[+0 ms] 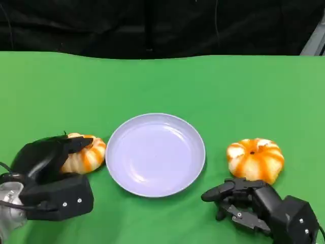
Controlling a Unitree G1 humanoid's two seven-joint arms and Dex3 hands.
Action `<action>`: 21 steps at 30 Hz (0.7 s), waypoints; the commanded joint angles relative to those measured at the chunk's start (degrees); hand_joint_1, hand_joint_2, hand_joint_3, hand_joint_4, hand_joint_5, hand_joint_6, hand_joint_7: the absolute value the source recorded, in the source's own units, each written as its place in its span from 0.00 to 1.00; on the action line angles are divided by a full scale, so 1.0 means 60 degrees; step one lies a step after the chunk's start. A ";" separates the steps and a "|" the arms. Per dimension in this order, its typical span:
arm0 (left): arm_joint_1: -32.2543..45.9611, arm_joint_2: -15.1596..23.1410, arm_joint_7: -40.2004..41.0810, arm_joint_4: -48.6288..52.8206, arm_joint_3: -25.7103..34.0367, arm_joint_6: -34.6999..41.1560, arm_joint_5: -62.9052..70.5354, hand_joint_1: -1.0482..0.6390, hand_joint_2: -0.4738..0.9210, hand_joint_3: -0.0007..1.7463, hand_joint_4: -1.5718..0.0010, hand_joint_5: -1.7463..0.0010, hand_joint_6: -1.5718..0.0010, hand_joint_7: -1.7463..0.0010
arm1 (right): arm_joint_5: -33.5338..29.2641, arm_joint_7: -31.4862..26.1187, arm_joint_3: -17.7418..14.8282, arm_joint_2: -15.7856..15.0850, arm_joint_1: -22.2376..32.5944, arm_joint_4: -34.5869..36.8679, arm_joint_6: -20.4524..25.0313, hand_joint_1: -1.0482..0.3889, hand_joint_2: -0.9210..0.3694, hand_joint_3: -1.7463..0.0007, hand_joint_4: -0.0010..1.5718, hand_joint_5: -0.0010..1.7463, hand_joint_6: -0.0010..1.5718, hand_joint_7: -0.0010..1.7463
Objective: Grasp the bread from the table and place it into the plate.
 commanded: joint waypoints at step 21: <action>0.0127 -0.0147 0.0800 0.0092 0.0490 0.0103 -0.0798 0.59 1.00 0.06 0.53 0.22 0.16 0.94 | -0.0051 0.0019 -0.0004 -0.0109 0.0205 0.0185 0.0298 0.70 0.00 0.80 0.49 0.74 0.69 0.21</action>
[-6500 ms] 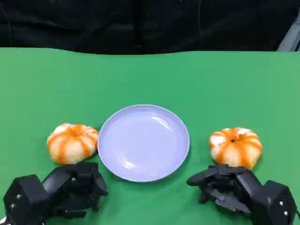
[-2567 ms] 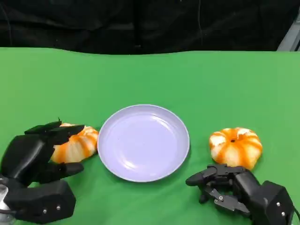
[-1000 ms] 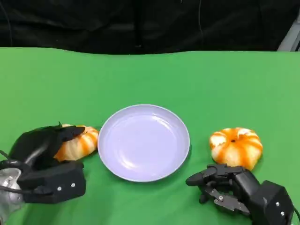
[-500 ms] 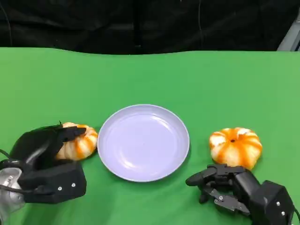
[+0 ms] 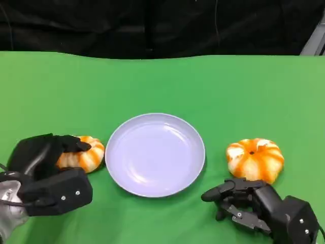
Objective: Grasp the bread from the table and place it into the plate.
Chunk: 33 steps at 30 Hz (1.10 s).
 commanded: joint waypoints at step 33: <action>0.0834 -0.0053 0.3055 -0.1408 0.0866 -0.1724 -0.0223 0.60 0.97 0.07 0.49 0.29 0.32 0.65 | -0.0007 0.0071 -0.0070 -0.0118 0.0083 0.0465 0.0136 0.70 0.00 0.80 0.49 0.75 0.70 0.21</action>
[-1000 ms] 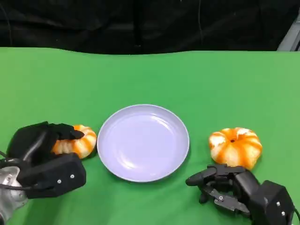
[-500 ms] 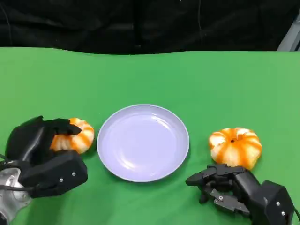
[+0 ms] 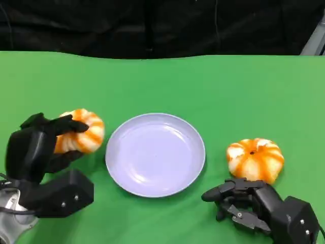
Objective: Grasp the bread from the table and place it into the plate.
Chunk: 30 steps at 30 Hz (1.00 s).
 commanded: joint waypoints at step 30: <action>0.0186 -0.1292 -0.1746 -0.1361 -0.0138 -0.1791 0.0020 0.63 0.83 0.35 0.44 0.38 0.22 0.79 | 0.0049 0.0025 0.0015 -0.0059 0.0089 0.0300 0.0081 0.70 0.00 0.79 0.50 0.73 0.70 0.22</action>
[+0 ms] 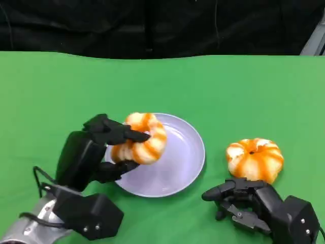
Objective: Grasp the bread from the table and place it into the plate.
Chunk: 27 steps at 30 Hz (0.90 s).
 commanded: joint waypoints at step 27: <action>-0.2368 -0.0667 -0.1705 0.2972 -0.0729 0.1429 -0.0009 0.63 1.00 0.08 0.51 0.35 0.22 0.92 | -0.0403 -0.0375 0.0112 -0.0097 0.0141 0.0057 0.0298 0.69 0.00 0.81 0.49 0.80 0.70 0.23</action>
